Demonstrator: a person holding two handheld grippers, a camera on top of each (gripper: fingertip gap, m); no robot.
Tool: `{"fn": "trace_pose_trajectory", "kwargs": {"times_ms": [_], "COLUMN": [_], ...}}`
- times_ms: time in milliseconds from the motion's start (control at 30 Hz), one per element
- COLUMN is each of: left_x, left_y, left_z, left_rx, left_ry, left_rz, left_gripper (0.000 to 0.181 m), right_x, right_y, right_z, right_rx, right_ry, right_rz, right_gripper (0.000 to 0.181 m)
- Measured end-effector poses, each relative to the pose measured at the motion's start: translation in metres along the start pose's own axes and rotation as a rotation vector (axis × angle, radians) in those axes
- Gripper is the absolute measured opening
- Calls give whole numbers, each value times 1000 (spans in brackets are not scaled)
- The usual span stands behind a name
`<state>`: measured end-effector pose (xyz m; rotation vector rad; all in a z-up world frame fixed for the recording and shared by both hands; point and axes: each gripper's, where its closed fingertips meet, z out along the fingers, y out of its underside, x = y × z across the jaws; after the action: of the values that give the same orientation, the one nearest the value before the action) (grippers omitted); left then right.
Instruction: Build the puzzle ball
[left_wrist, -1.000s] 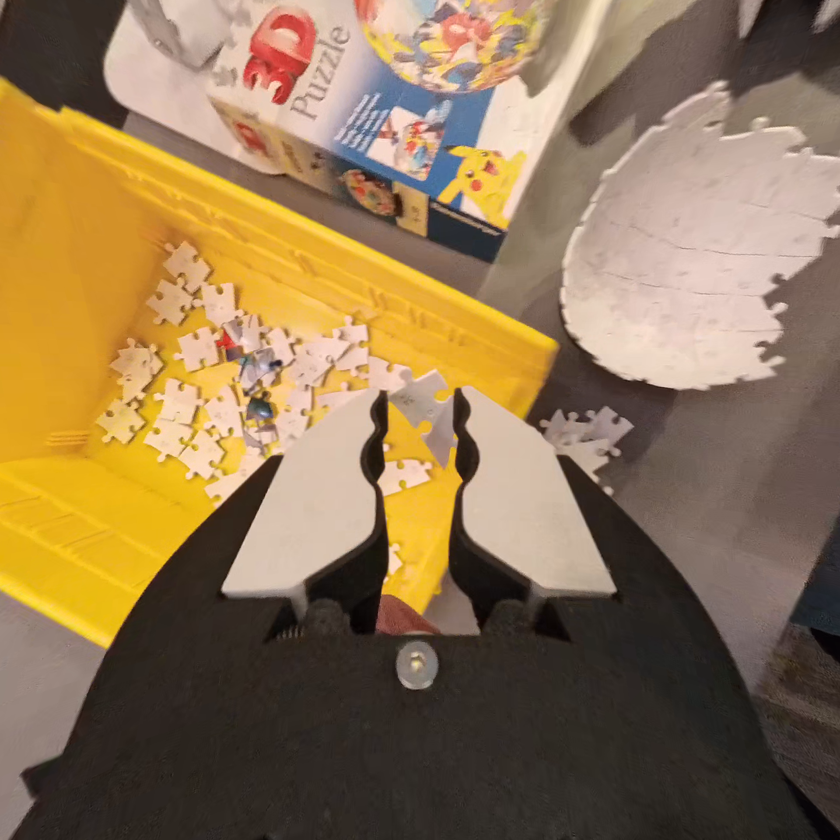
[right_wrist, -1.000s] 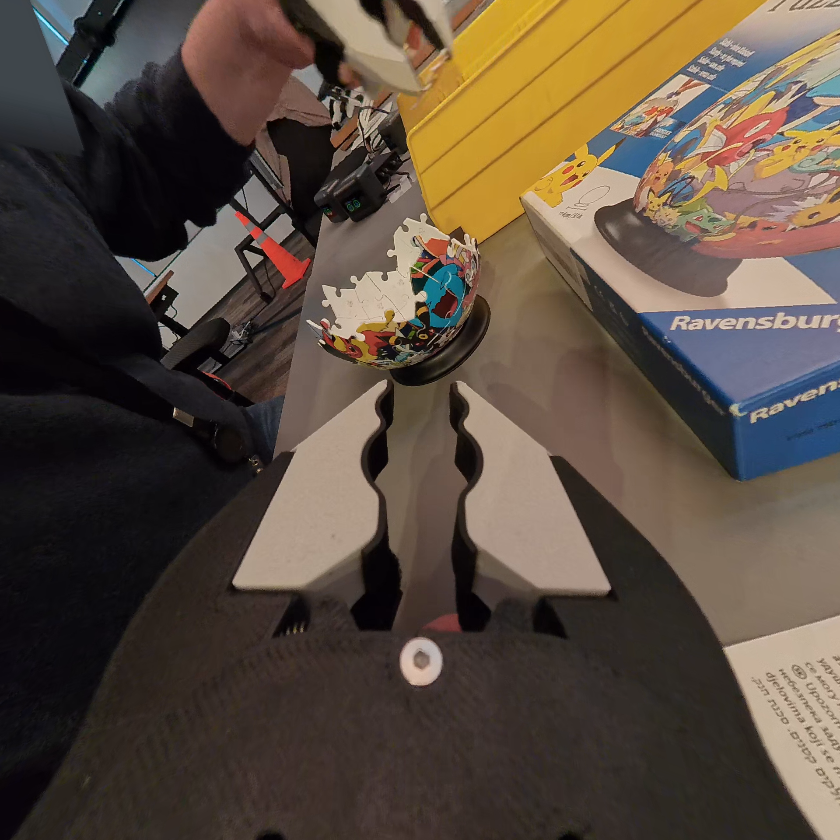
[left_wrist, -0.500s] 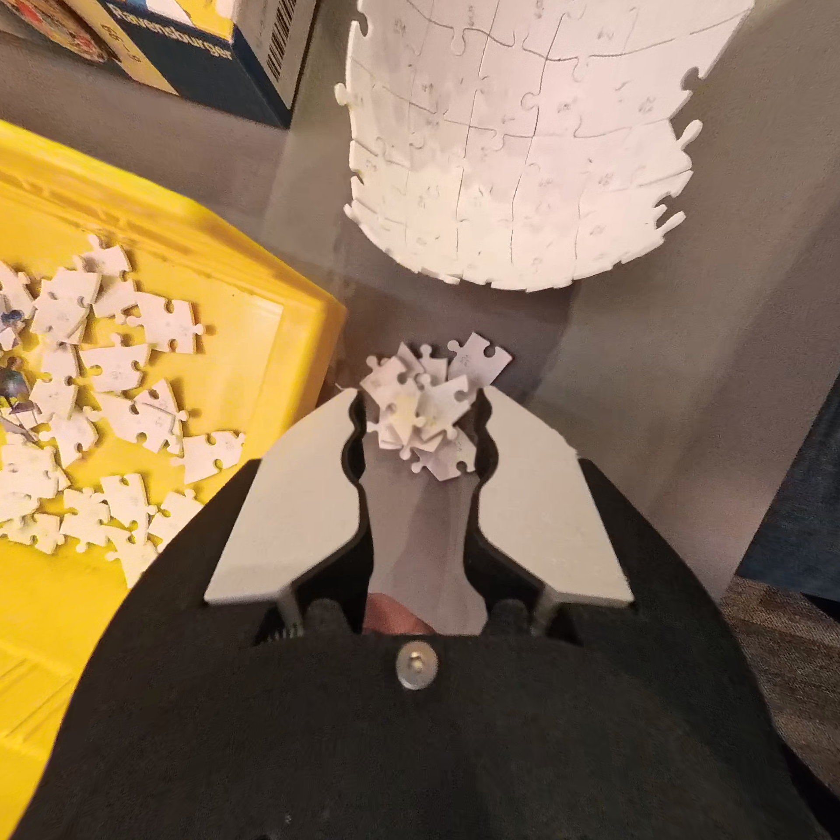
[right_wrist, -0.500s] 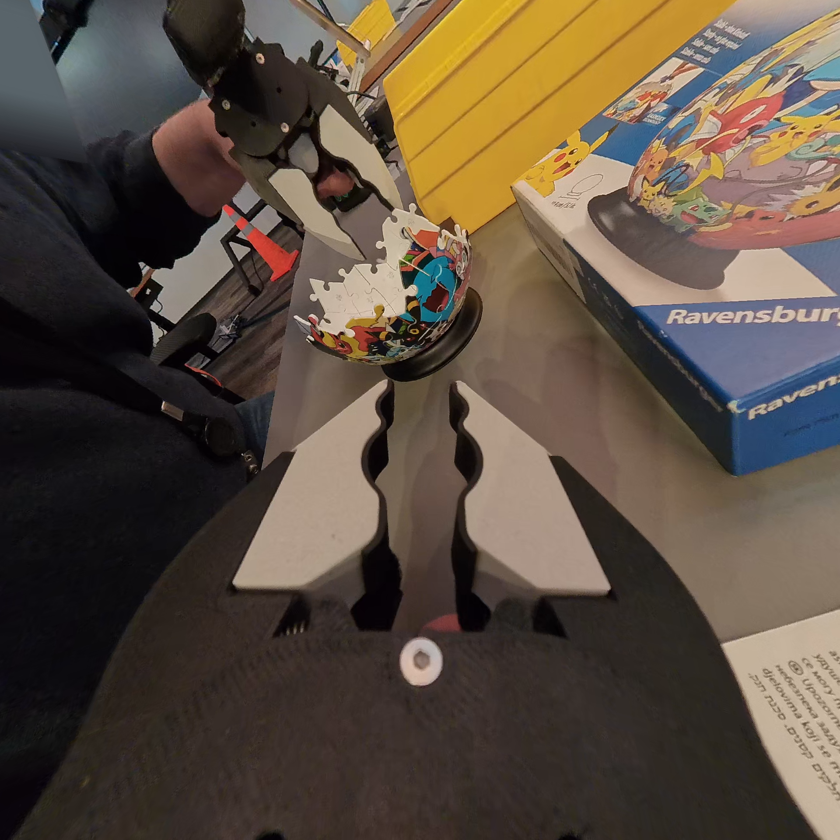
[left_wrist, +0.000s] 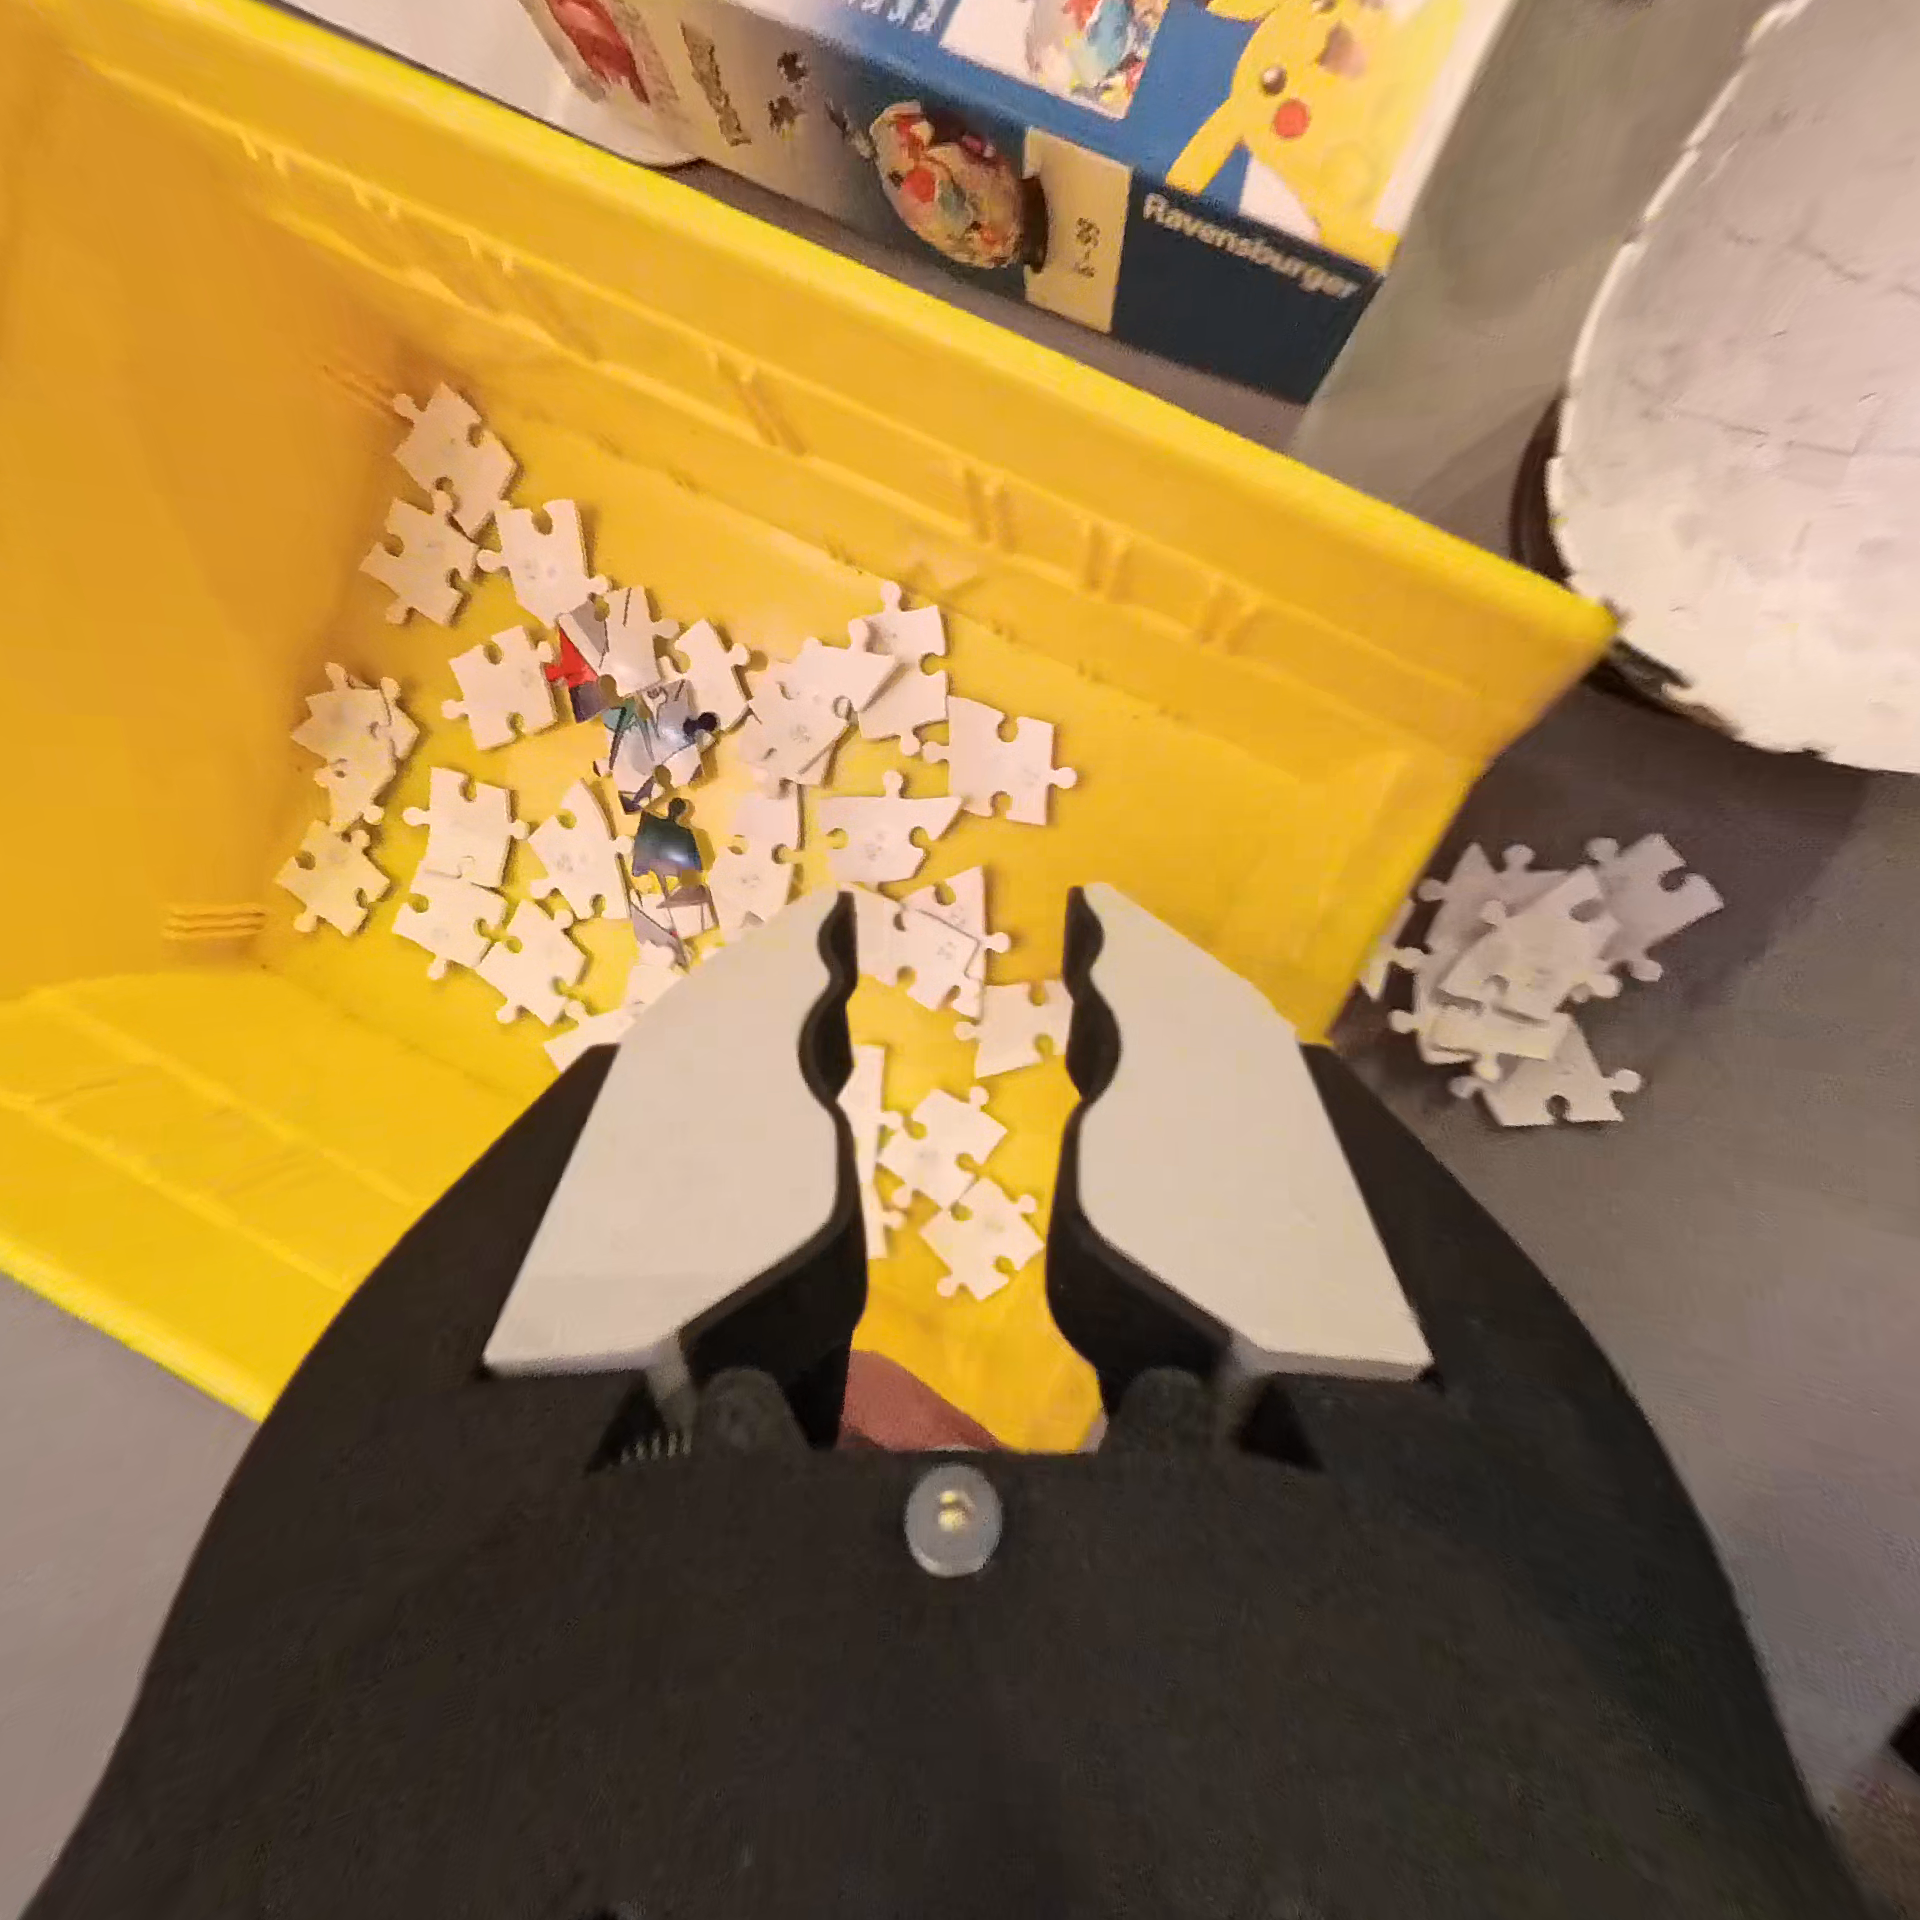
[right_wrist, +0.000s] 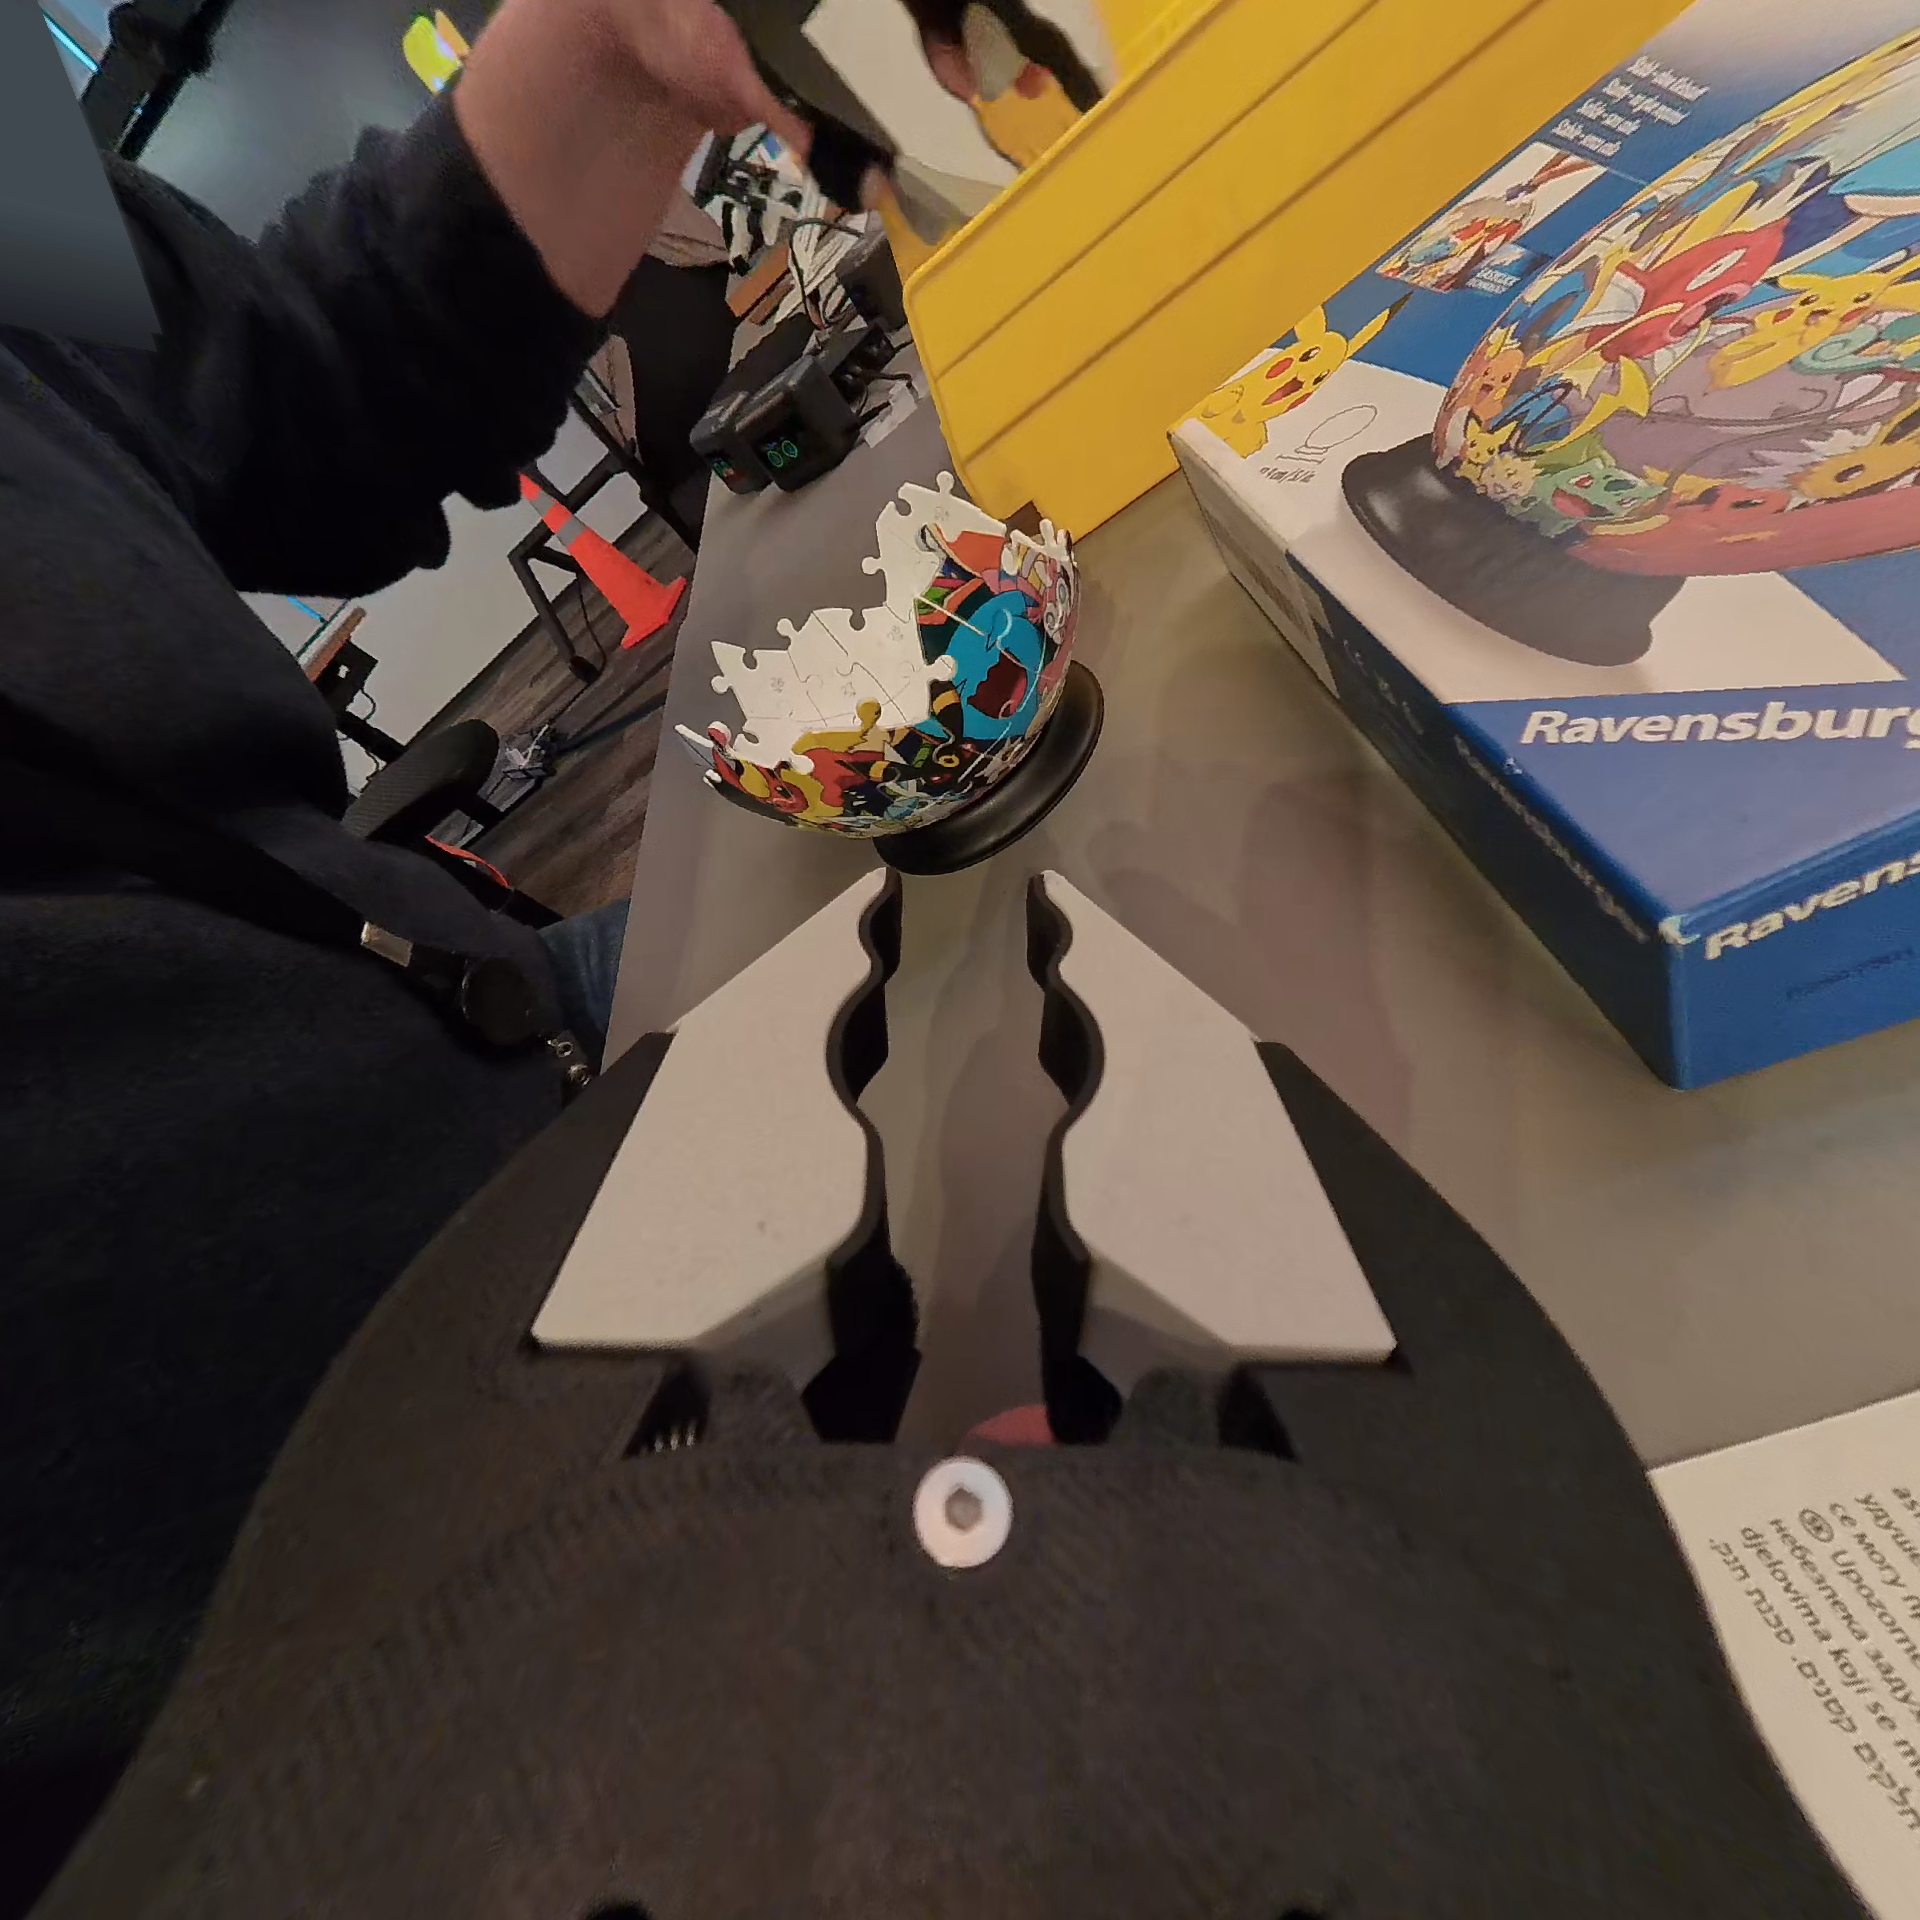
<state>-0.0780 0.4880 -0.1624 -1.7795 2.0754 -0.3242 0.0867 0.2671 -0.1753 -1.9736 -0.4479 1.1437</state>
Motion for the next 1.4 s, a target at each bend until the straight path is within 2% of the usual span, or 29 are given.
{"fn": "trace_pose_trajectory", "kwargs": {"times_ms": [200, 300, 433, 500, 667, 733, 867, 967, 1100, 1200, 1267, 1400], "left_x": [-26, -34, -44, -41, -38, -23, -36, -62, -86, -90, -82, -79], "left_y": [-22, -21, -12, -3, 26, 39, 30, 24, 21, 29, 37, 44], "left_z": [46, 70, 84, 83, 69, 60, 46, 32, 17, 19, 29, 52], "left_rx": [-2, -35, -62, -87, -205, -270, -189, -140, -104, -171, -245, -341], "left_ry": [24, 47, 43, 82, 54, 124, 50, -75, -148, -156, -105, -116], "left_rz": [42, 2, -48, -77, -27, -12, -60, -107, -178, -170, -151, -92], "left_gripper": [33, 33, 21, 21, 21, 26, 29, 28, 25, 22, 23, 22], "right_x": [0, 0, 1, 1, 3, 3, 3, 4, 3, 3, 3, 2], "right_y": [0, -1, -1, -1, 0, 0, 0, 0, 0, 0, 0, 0], "right_z": [0, 0, 0, 0, 0, 1, 1, 1, 1, 1, 0, 0], "right_rx": [3, 4, 4, 3, -2, -4, -6, -5, -4, -4, -3, 1], "right_ry": [-5, -3, 0, 2, 7, 10, 12, 13, 11, 9, 8, 4], "right_rz": [4, 5, 9, 11, 14, 15, 15, 15, 15, 15, 14, 12], "right_gripper": [23, 23, 23, 23, 23, 23, 23, 23, 23, 23, 23, 23]}}
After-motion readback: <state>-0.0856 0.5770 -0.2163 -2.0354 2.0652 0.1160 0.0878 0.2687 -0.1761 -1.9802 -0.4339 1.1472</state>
